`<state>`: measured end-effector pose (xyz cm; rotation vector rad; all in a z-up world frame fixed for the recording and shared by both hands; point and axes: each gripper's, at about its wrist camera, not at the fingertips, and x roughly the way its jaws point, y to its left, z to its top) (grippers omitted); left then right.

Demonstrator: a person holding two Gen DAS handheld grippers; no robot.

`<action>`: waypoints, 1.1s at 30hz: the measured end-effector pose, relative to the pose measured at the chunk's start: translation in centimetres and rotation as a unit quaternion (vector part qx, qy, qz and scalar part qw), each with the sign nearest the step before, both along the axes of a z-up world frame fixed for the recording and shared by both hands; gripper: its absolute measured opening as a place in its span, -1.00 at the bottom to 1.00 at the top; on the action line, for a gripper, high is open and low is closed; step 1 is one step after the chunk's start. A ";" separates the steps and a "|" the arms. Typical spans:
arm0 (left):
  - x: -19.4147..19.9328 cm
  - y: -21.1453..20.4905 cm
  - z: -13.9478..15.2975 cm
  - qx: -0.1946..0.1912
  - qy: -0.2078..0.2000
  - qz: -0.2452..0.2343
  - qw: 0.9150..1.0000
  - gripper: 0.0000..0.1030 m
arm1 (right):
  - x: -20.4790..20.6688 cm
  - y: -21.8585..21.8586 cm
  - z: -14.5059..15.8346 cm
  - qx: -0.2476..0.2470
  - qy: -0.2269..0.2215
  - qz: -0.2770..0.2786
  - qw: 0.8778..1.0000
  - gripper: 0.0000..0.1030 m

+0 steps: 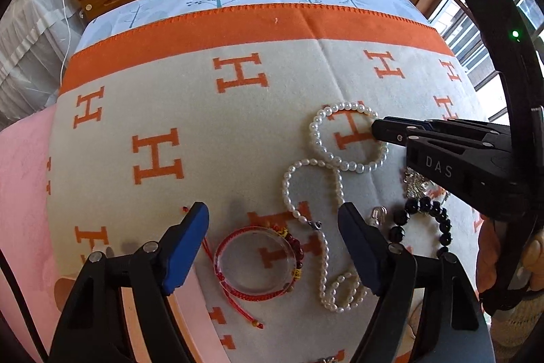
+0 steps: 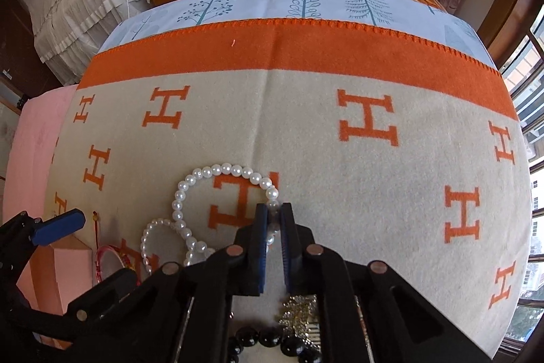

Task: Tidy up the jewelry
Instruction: 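Reach the right tool to the long pearl necklace and grasp it, then grasp another part of the pearl necklace with the left tool while the right tool holds it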

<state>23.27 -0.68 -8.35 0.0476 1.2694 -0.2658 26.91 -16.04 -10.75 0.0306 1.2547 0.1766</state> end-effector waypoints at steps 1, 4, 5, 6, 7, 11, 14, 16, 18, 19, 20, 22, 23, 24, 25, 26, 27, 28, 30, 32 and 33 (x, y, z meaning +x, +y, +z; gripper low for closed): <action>-0.4 -0.3 0.2 -0.001 -0.001 -0.007 1.000 0.49 | -0.4 -0.3 0.1 0.006 0.000 -0.003 1.000 -0.86; -2.3 -1.4 0.7 0.000 -0.004 -0.038 0.999 0.48 | -1.2 -1.1 0.9 0.033 -0.010 -0.010 0.999 -0.86; -3.0 -1.7 0.8 0.003 -0.004 -0.048 0.999 0.47 | -1.6 -1.3 1.3 0.042 -0.014 -0.012 0.999 -0.86; -3.7 -2.1 0.8 0.009 -0.003 -0.059 0.998 0.38 | -1.9 -1.6 1.8 0.051 -0.020 -0.014 0.998 -0.86; -4.4 -2.4 0.6 0.014 -0.001 -0.068 0.998 0.26 | -2.2 -1.7 2.4 0.059 -0.026 -0.013 0.998 -0.86; -6.3 -2.8 -0.6 0.012 0.040 -0.079 0.996 -0.04 | -3.4 -2.0 4.5 0.086 -0.046 -0.006 0.995 -0.86; -6.8 -2.4 -1.3 -0.006 0.078 -0.061 0.995 -0.15 | -4.3 -1.8 5.5 0.096 -0.057 0.004 0.994 -0.86; -6.7 -2.0 -1.6 -0.010 0.088 -0.042 0.995 -0.18 | -4.7 -1.6 5.8 0.097 -0.062 0.008 0.993 -0.86; -6.5 -1.6 -1.7 -0.020 0.096 -0.025 0.995 -0.19 | -5.0 -1.5 5.9 0.099 -0.062 0.011 0.993 -0.86; -6.4 -1.3 -2.0 -0.023 0.097 -0.019 0.995 -0.19 | -5.2 -1.5 5.9 0.099 -0.062 0.011 0.993 -0.86; -6.3 -1.2 -2.0 -0.025 0.096 -0.013 0.995 -0.20 | -5.3 -1.4 5.8 0.098 -0.061 0.012 0.993 -0.86; -6.3 -0.9 -2.1 -0.026 0.095 -0.004 0.995 -0.23 | -5.6 -1.5 5.6 0.098 -0.058 0.013 0.993 -0.86; -6.2 -0.8 -2.2 -0.024 0.096 0.000 0.995 -0.25 | -5.6 -1.6 5.5 0.099 -0.057 0.014 0.993 -0.86; -6.2 -0.6 -2.3 -0.023 0.098 0.005 0.995 -0.33 | -5.8 -1.5 5.5 0.098 -0.057 0.016 0.993 -0.86; -6.1 -0.5 -2.5 -0.021 0.101 0.010 0.995 -0.38 | -5.9 -1.6 5.5 0.099 -0.057 0.016 0.993 -0.86; -6.0 -0.5 -2.5 -0.020 0.098 0.014 0.995 -0.38 | -6.0 -1.7 5.4 0.100 -0.056 0.016 0.993 -0.86; -5.9 -0.5 -2.5 -0.017 0.097 0.015 0.995 -0.41 | -6.0 -1.8 5.5 0.102 -0.057 0.018 0.993 -0.86; -5.8 -0.7 -2.6 -0.015 0.098 0.017 0.995 -0.43 | -6.1 -1.9 5.5 0.102 -0.058 0.018 0.993 -0.86; -5.7 -1.1 -2.6 -0.006 0.095 0.017 0.995 -0.44 | -6.2 -2.1 5.6 0.104 -0.059 0.019 0.993 -0.86; -5.6 -1.7 -2.5 0.005 0.085 0.019 0.996 -0.44 | -6.4 -2.4 5.6 0.106 -0.059 0.018 0.992 -0.86; -5.6 -2.0 -2.6 0.013 0.083 0.017 0.996 -0.44 | -6.4 -2.6 5.6 0.108 -0.059 0.017 0.992 -0.86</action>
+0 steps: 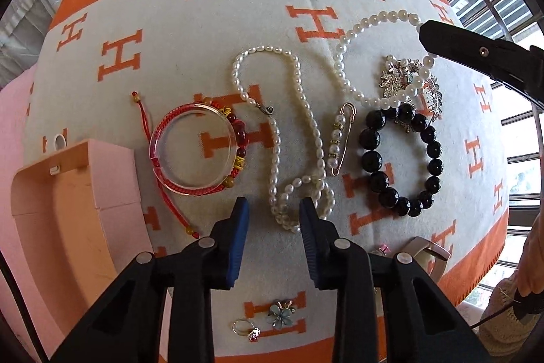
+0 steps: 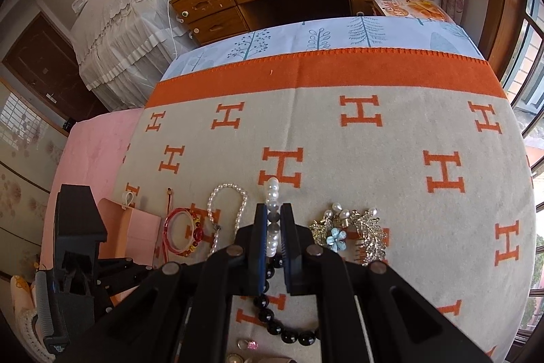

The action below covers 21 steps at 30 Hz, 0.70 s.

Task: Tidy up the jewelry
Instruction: 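Grasp another part of the pearl necklace with the left tool while the right tool holds it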

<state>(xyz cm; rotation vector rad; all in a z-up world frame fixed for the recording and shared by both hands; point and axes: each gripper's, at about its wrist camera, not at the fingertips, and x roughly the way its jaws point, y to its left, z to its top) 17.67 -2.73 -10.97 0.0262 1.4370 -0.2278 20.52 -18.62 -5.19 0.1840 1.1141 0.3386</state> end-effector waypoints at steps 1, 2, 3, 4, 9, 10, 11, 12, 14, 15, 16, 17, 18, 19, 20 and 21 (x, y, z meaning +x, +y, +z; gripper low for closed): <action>0.0 -0.4 0.0 0.007 -0.001 -0.002 1.000 -0.45 | 0.0 -0.2 0.0 0.002 0.001 0.000 1.000 -0.86; 0.0 -0.6 -0.1 0.014 -0.002 -0.003 1.000 -0.46 | 0.0 -0.3 -0.1 0.003 0.001 -0.001 1.000 -0.86; 0.0 -0.7 0.3 0.016 -0.003 -0.003 1.000 -0.60 | -0.1 -0.5 -0.1 0.004 0.002 -0.002 1.000 -0.86; 0.1 -1.0 0.3 0.015 -0.002 -0.002 1.000 -0.80 | -0.1 -0.6 -0.3 0.005 0.003 -0.002 1.000 -0.86; 0.0 -0.3 0.3 -0.005 0.004 0.012 1.000 -0.94 | -0.4 -1.5 -0.8 0.020 0.011 -0.002 1.000 -0.86; -0.1 0.0 0.3 -0.011 0.003 0.015 1.000 -0.94 | -0.5 -1.7 -0.9 0.023 0.011 -0.001 1.000 -0.86; -0.3 0.2 0.5 -0.012 -0.002 0.018 1.000 -0.94 | -0.6 -1.8 -0.8 0.025 0.010 0.000 1.000 -0.86; -0.5 0.4 0.8 -0.015 -0.010 0.021 1.000 -0.95 | -0.7 -1.8 -0.7 0.027 0.009 0.001 1.000 -0.86; -0.9 1.0 1.8 -0.024 -0.023 0.027 0.999 -0.94 | -1.0 -1.7 -0.2 0.030 0.003 0.005 1.000 -0.86; -1.3 1.8 2.6 -0.026 -0.033 0.030 0.999 -0.94 | -1.2 -1.7 0.1 0.032 -0.001 0.007 0.999 -0.86; -1.5 2.3 3.5 -0.030 -0.044 0.032 0.998 -0.94 | -1.5 -1.5 0.5 0.034 -0.007 0.009 0.999 -0.86; -1.6 2.7 4.4 -0.035 -0.053 0.036 0.997 -0.94 | -1.7 -1.4 1.0 0.036 -0.012 0.011 0.999 -0.86; -1.7 3.0 5.4 -0.040 -0.061 0.038 0.997 -0.94 | -1.9 -1.3 1.5 0.038 -0.018 0.013 0.999 -0.86; -1.9 3.3 6.5 -0.043 -0.071 0.040 0.996 -0.94 | -2.1 -1.1 2.1 0.041 -0.025 0.016 0.999 -0.86; -2.1 3.7 7.6 -0.046 -0.084 0.045 0.994 -0.94 | -2.3 -0.9 2.7 0.043 -0.031 0.018 0.998 -0.86; -2.2 3.9 8.5 -0.050 -0.093 0.050 0.993 -0.94 | -2.5 -0.7 3.4 0.045 -0.038 0.020 0.998 -0.86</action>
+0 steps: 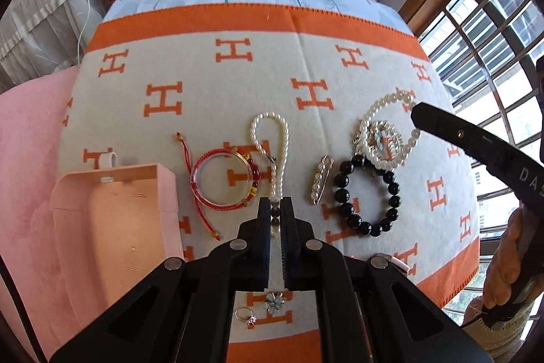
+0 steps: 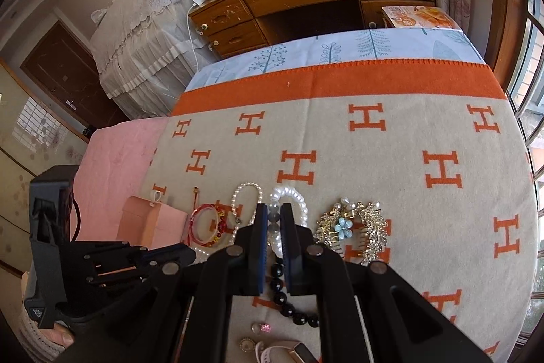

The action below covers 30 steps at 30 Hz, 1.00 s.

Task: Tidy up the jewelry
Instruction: 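Grasp another part of the pearl necklace with the left tool while the right tool holds it, then carry the pearl necklace with both tools and lower it into the pink box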

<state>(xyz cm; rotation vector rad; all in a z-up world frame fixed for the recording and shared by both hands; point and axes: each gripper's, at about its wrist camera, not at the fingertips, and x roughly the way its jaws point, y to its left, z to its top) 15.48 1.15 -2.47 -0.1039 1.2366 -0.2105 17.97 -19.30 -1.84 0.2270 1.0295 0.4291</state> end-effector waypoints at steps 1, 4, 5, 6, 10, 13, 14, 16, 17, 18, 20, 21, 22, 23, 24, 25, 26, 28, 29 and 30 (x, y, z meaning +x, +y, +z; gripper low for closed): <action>-0.2 0.2 1.0 -0.004 -0.011 0.004 1.000 -0.94 | -0.3 0.2 0.7 0.002 -0.007 0.003 1.000 -0.86; -0.3 1.3 4.0 -0.014 -0.044 0.018 0.999 -0.94 | -1.0 1.0 2.6 0.009 -0.027 0.011 1.000 -0.86; -0.4 1.7 4.9 -0.016 -0.055 0.022 0.998 -0.94 | -1.3 1.4 3.3 0.011 -0.034 0.014 0.999 -0.86; -0.6 2.3 6.0 -0.017 -0.067 0.028 0.997 -0.94 | -1.6 1.7 3.9 0.012 -0.040 0.017 0.999 -0.86; -1.6 4.7 9.5 -0.027 -0.103 0.047 0.993 -0.94 | -2.7 3.6 6.0 0.020 -0.063 0.034 0.997 -0.86; -2.7 6.4 11.8 -0.029 -0.126 0.057 0.990 -0.94 | -3.6 5.2 7.3 0.024 -0.078 0.050 0.995 -0.86; -3.2 6.9 12.5 -0.029 -0.134 0.058 0.989 -0.94 | -3.9 5.8 7.6 0.026 -0.082 0.056 0.995 -0.86; -3.8 7.8 13.8 -0.029 -0.149 0.062 0.987 -0.94 | -4.5 7.0 8.2 0.028 -0.090 0.068 0.993 -0.86; -4.3 8.2 14.5 -0.029 -0.155 0.062 0.985 -0.94 | -4.8 7.6 8.5 0.028 -0.094 0.073 0.992 -0.86; -4.8 8.5 15.0 -0.029 -0.161 0.062 0.985 -0.94 | -5.0 8.2 8.7 0.030 -0.097 0.079 0.992 -0.86; -5.6 9.2 16.1 -0.028 -0.173 0.063 0.983 -0.94 | -5.4 9.4 9.0 0.032 -0.100 0.090 0.990 -0.86; -6.0 9.5 16.5 -0.028 -0.178 0.063 0.982 -0.94 | -5.5 10.0 9.2 0.032 -0.103 0.095 0.990 -0.86; -6.3 9.8 17.0 -0.028 -0.183 0.062 0.981 -0.94 | -5.6 10.5 9.2 0.032 -0.104 0.100 0.989 -0.86; -6.7 10.1 17.3 -0.026 -0.188 0.063 0.980 -0.94 | -5.7 11.1 9.2 0.032 -0.104 0.105 0.989 -0.86; -7.0 10.4 17.6 -0.025 -0.193 0.064 0.979 -0.94 | -5.8 11.6 9.2 0.032 -0.103 0.110 0.988 -0.86; -7.2 10.7 17.9 -0.025 -0.196 0.064 0.978 -0.94 | -5.9 12.1 9.1 0.031 -0.103 0.114 0.988 -0.86; -7.4 11.0 17.9 -0.024 -0.197 0.064 0.978 -0.94 | -6.1 12.7 8.9 0.030 -0.102 0.118 0.987 -0.86; -7.7 11.3 17.5 -0.024 -0.195 0.062 0.979 -0.94 | -6.2 13.7 8.5 0.029 -0.096 0.125 0.987 -0.86; -7.8 11.4 17.1 -0.024 -0.191 0.061 0.979 -0.94 | -6.2 14.1 8.2 0.028 -0.093 0.127 0.987 -0.86; -7.7 11.5 16.5 -0.023 -0.187 0.060 0.980 -0.94 | -6.2 14.5 8.0 0.028 -0.089 0.130 0.987 -0.86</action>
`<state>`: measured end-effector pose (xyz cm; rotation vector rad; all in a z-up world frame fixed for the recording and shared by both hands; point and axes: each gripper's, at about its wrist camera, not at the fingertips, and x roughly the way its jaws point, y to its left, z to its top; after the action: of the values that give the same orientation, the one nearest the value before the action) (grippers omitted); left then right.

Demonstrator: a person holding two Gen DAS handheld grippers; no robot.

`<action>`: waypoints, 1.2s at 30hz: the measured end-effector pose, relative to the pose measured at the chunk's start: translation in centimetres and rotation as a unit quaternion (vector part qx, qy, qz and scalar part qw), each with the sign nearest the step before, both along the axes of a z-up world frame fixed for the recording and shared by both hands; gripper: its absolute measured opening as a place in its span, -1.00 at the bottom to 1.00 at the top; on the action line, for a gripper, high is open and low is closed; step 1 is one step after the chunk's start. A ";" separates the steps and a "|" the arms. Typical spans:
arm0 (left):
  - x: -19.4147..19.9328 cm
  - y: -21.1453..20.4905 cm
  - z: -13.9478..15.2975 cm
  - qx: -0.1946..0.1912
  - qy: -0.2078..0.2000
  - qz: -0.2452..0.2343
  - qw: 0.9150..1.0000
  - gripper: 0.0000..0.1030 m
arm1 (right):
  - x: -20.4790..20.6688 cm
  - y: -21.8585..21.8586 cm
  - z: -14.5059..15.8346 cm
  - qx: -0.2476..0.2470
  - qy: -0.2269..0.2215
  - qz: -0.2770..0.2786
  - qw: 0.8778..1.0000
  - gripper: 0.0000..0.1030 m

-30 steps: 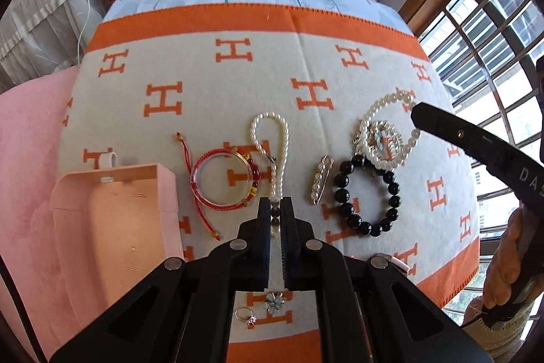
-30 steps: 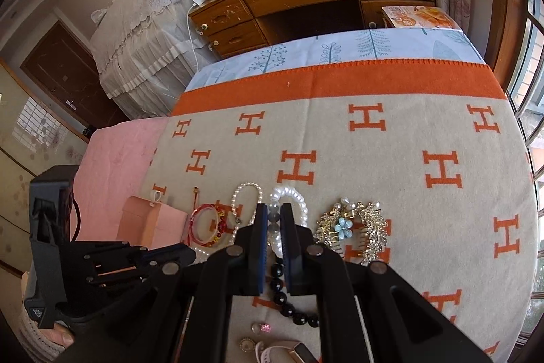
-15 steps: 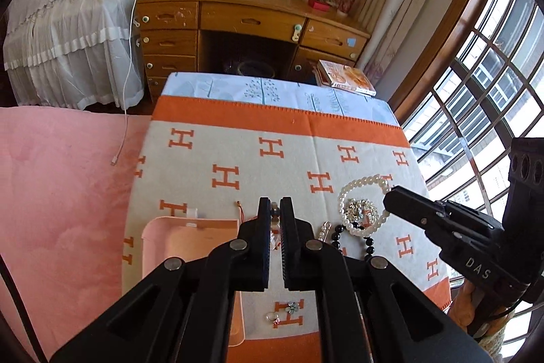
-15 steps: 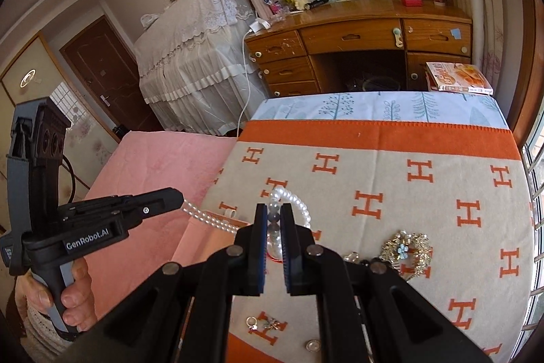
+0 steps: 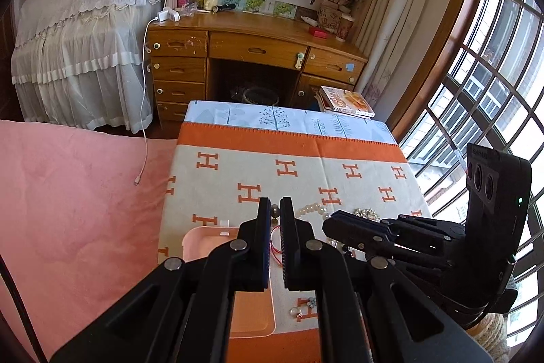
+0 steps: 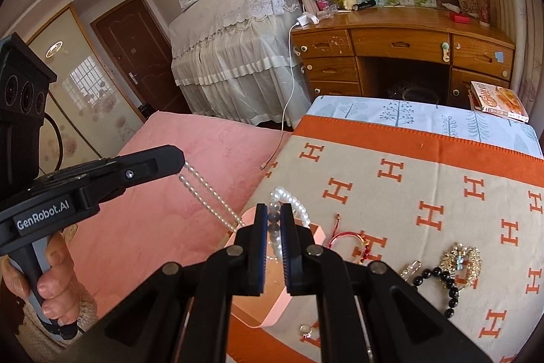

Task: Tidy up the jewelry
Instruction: 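Carry the pearl necklace with both tools and lower it into the pink box, then open both tools and withdraw them from the pink box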

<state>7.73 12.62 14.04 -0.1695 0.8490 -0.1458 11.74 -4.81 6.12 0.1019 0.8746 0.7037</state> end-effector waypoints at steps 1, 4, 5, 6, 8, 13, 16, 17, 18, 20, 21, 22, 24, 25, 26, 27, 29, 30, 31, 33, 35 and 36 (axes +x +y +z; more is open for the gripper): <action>0.1 0.1 -0.7 0.000 0.006 -0.001 1.000 -0.94 | 0.0 0.4 -0.3 -0.002 0.004 0.003 1.000 -0.86; 0.5 0.4 -3.5 0.003 0.025 -0.005 1.000 -0.94 | 0.0 1.6 -1.4 -0.010 0.015 0.009 1.000 -0.86; 0.6 0.4 -4.5 0.007 0.031 -0.004 0.999 -0.94 | 0.0 1.9 -1.7 -0.013 0.019 0.010 1.000 -0.86; 0.7 0.5 -5.6 0.012 0.035 -0.004 0.999 -0.94 | 0.0 2.2 -2.1 -0.016 0.022 0.012 1.000 -0.86; 0.6 0.6 -7.9 0.032 0.039 0.004 0.999 -0.94 | -0.1 2.8 -2.9 -0.024 0.025 0.013 0.999 -0.85; 0.3 0.9 -13.5 0.060 0.047 0.027 0.997 -0.91 | 0.0 4.1 -4.9 -0.039 0.040 0.014 0.998 -0.85; -0.1 1.1 -16.3 0.080 0.045 0.046 0.995 -0.84 | 0.2 4.9 -6.1 -0.046 0.046 0.014 0.998 -0.85; -0.2 1.3 -17.0 0.081 0.046 0.051 0.994 -0.79 | 0.2 5.2 -6.5 -0.049 0.047 0.014 0.998 -0.85; -0.4 1.5 -17.5 0.076 0.047 0.056 0.994 -0.67 | 0.2 5.4 -6.9 -0.051 0.048 0.012 0.997 -0.85; -1.0 1.9 -18.2 0.071 0.042 0.069 0.994 -0.46 | 0.2 6.0 -7.5 -0.057 0.048 0.010 0.997 -0.85; -1.4 2.1 -18.4 0.071 0.037 0.076 0.994 -0.21 | 0.0 6.4 -7.8 -0.064 0.045 0.008 0.997 -0.85; -1.7 2.2 -18.4 0.070 0.033 0.083 0.994 0.13 | 0.0 6.7 -8.1 -0.072 0.042 0.007 0.997 -0.85; -2.6 2.7 -18.1 0.066 0.020 0.096 0.993 0.49 | -0.1 7.2 -8.7 -0.081 0.044 0.010 0.996 -0.85; -3.0 2.7 -17.9 0.069 0.013 0.099 0.993 0.52 | 0.0 7.5 -8.9 -0.083 0.048 0.012 0.995 -0.85; -3.4 2.6 -17.6 0.077 0.006 0.098 0.992 0.52 | 0.1 7.7 -9.2 -0.084 0.051 0.015 0.995 -0.84; -3.6 2.5 -17.3 0.084 0.001 0.097 0.992 0.54 | 0.1 8.0 -9.4 -0.084 0.054 0.017 0.995 -0.84; -4.2 2.3 -16.7 0.094 -0.011 0.097 0.991 0.74 | 0.2 8.2 -9.7 -0.088 0.058 0.016 0.994 -0.84; -4.4 2.1 -16.4 0.095 -0.017 0.095 0.991 0.91 | 0.2 8.2 -9.9 -0.087 0.060 0.015 0.994 -0.84; -4.7 2.0 -16.2 0.095 -0.023 0.093 0.991 0.98 | 0.2 8.0 -10.1 -0.084 0.062 0.012 0.994 -0.84; -5.0 1.5 -15.8 0.099 -0.031 0.087 0.991 0.98 | 0.2 7.5 -10.4 -0.077 0.066 0.001 0.995 -0.81; -5.2 0.9 -15.6 0.106 -0.034 0.079 0.991 0.98 | 0.2 6.8 -10.6 -0.070 0.072 -0.009 0.995 -0.70; -5.3 0.7 -15.4 0.108 -0.037 0.077 0.990 0.98 | 0.1 6.3 -10.7 -0.065 0.075 -0.015 0.995 -0.69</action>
<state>2.38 13.27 -1.39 -0.0251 0.7683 0.0834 11.86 1.52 -4.57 0.0506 1.0579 0.6153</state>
